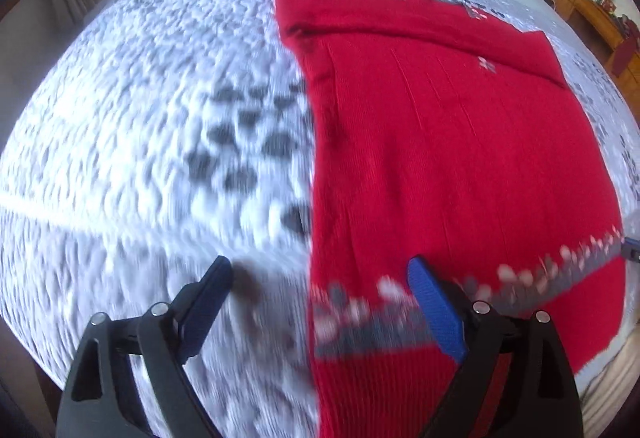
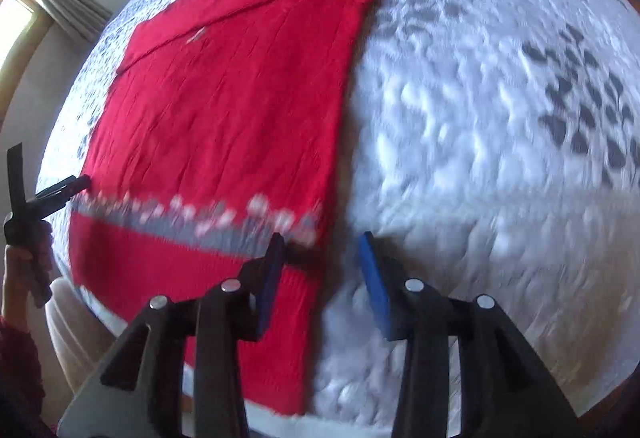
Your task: Fold small clothes
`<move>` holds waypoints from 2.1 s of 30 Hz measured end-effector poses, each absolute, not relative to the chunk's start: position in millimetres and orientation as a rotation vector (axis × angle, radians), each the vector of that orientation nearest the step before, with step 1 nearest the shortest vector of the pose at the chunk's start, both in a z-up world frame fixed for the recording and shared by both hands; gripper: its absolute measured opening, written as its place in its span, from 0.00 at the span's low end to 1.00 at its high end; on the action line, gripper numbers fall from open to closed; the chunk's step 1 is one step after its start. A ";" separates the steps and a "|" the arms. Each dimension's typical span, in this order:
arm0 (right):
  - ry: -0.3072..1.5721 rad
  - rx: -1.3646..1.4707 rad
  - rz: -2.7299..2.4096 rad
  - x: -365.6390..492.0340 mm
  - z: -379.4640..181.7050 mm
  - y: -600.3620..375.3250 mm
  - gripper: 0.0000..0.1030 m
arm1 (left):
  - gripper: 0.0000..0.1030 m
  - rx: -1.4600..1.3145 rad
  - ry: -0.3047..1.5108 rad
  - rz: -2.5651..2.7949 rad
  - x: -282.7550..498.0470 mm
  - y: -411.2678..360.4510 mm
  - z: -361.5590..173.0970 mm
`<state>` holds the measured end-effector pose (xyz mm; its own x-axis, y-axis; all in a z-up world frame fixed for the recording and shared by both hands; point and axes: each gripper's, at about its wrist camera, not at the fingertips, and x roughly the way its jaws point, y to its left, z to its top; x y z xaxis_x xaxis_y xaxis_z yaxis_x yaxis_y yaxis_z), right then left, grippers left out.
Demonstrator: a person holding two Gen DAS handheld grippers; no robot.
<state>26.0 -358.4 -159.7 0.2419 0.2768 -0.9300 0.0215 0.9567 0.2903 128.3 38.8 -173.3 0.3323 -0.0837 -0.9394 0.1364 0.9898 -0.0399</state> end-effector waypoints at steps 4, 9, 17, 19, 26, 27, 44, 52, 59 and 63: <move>1.339 0.243 0.187 -1.0 -158.1 -350.2 0.39 | 0.87 0.002 1.226 -0.162 98.7 45.7 -167.2; 1.368 0.325 0.224 -25.2 -160.4 -351.1 0.39 | 0.87 -0.024 1.259 -0.199 66.6 57.2 -164.0; 1.380 0.346 0.234 -39.3 -165.3 -341.7 0.34 | 0.66 -0.040 1.298 -0.215 46.5 62.4 -166.5; 1.386 0.351 0.247 -38.1 -167.0 -338.0 0.13 | 0.56 -0.034 1.306 -0.207 44.4 62.4 -164.6; 1.354 0.434 0.312 -36.7 -159.4 -338.6 0.07 | 0.07 -0.211 1.351 -0.248 33.4 83.1 -165.1; 1.341 0.454 0.328 -36.9 -155.5 -341.8 0.07 | 0.07 -0.237 1.346 -0.250 30.9 88.0 -163.8; 1.172 0.591 0.438 22.0 -74.5 -377.7 0.07 | 0.06 -0.411 1.148 -0.329 94.5 93.2 -83.7; 1.139 0.548 0.406 91.5 -50.3 -383.0 0.07 | 0.06 -0.383 1.067 -0.284 157.9 83.0 -61.4; 1.128 0.560 0.369 174.9 -43.4 -396.1 0.07 | 0.06 -0.392 1.011 -0.235 225.1 76.0 -50.3; 1.134 0.550 0.339 227.9 -43.4 -397.1 0.07 | 0.06 -0.370 0.977 -0.214 270.7 65.3 -48.5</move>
<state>227.9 -397.1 -43.4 0.3936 0.5211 -0.7573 0.0193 0.8190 0.5735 270.7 65.3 -48.5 0.5452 -0.3404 -0.7661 0.0116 0.9168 -0.3991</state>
